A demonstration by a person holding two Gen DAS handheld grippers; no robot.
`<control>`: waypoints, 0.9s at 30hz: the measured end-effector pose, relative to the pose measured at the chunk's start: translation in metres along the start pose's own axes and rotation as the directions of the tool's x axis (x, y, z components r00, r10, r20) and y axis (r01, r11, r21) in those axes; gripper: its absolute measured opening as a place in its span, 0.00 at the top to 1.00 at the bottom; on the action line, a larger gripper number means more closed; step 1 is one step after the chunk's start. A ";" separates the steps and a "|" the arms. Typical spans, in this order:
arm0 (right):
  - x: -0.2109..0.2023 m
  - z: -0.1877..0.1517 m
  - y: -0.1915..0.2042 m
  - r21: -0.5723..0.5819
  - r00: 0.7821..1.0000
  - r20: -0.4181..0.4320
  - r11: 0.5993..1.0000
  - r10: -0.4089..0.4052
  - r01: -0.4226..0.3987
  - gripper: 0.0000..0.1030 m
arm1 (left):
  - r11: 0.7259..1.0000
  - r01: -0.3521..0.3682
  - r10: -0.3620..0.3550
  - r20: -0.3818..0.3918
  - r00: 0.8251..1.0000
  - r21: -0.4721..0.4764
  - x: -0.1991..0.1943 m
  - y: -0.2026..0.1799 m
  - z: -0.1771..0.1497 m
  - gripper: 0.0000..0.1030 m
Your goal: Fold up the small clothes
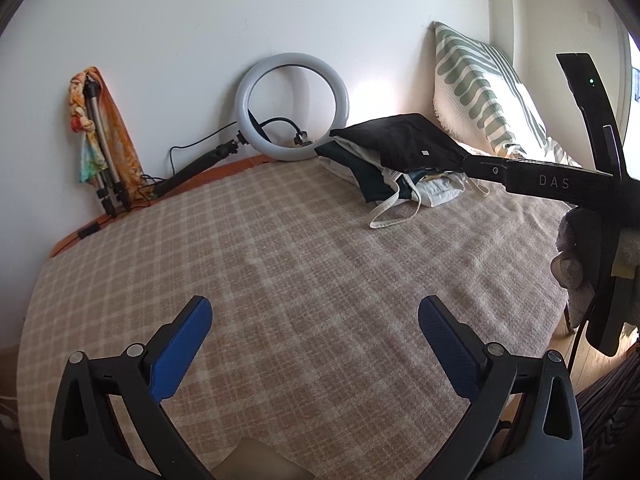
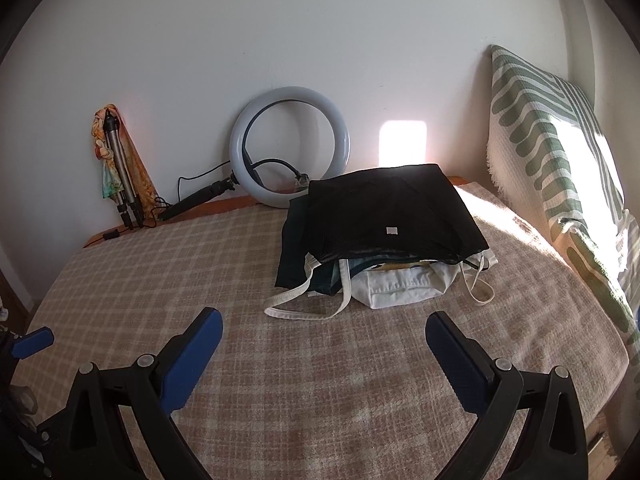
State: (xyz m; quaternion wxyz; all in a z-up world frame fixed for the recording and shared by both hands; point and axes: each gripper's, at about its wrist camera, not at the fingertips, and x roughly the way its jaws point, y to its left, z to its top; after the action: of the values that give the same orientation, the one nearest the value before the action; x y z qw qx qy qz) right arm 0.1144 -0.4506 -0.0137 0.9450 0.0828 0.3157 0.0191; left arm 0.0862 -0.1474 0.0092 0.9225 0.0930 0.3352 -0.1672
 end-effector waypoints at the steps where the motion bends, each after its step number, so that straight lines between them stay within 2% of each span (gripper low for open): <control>1: 0.000 0.000 -0.002 0.015 1.000 0.001 1.000 -0.001 0.001 0.00 | 1.000 -0.001 0.001 -0.004 1.000 0.001 0.001 0.001 0.000 0.00; 9: 0.002 -0.002 -0.012 0.055 1.000 -0.003 0.998 -0.021 0.022 0.00 | 0.999 -0.040 0.040 -0.013 0.999 0.006 0.001 0.005 -0.001 0.00; 27: 0.003 -0.004 -0.004 0.036 1.000 -0.003 0.999 -0.017 0.017 0.00 | 0.999 -0.036 0.036 -0.007 0.999 0.006 -0.001 0.007 0.001 0.00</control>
State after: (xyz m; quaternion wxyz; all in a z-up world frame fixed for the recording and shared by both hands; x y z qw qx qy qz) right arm 0.1144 -0.4538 -0.0189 0.9431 0.0973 0.3178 0.0052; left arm 0.0882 -0.1411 0.0112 0.9240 0.1025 0.3360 -0.1512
